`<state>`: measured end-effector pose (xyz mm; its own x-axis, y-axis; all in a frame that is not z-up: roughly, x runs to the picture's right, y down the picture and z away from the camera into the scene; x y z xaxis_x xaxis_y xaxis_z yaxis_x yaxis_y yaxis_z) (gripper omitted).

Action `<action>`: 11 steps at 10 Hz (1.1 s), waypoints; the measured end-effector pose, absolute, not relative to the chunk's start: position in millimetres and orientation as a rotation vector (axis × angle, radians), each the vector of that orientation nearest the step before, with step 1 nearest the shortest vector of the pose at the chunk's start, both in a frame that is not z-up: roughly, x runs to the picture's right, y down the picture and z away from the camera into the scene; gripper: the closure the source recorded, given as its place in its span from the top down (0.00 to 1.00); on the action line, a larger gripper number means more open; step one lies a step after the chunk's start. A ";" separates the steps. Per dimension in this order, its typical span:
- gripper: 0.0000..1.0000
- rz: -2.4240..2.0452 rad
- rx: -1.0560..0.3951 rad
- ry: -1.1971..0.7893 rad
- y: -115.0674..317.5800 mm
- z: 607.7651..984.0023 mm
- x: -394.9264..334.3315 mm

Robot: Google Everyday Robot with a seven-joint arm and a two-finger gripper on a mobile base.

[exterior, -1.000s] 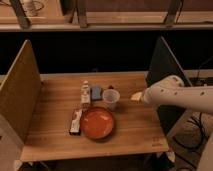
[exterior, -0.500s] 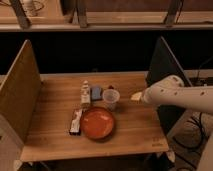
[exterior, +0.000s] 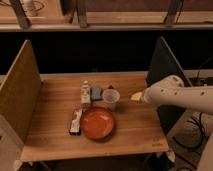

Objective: Place the ceramic cup in the ceramic bowl

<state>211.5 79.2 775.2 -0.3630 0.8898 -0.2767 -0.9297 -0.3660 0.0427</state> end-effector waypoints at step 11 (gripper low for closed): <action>0.74 1.281 -0.276 0.004 98.0 756.8 105.9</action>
<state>105.9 98.0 756.8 0.2901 0.9443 -0.1555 -0.9452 0.2572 -0.2012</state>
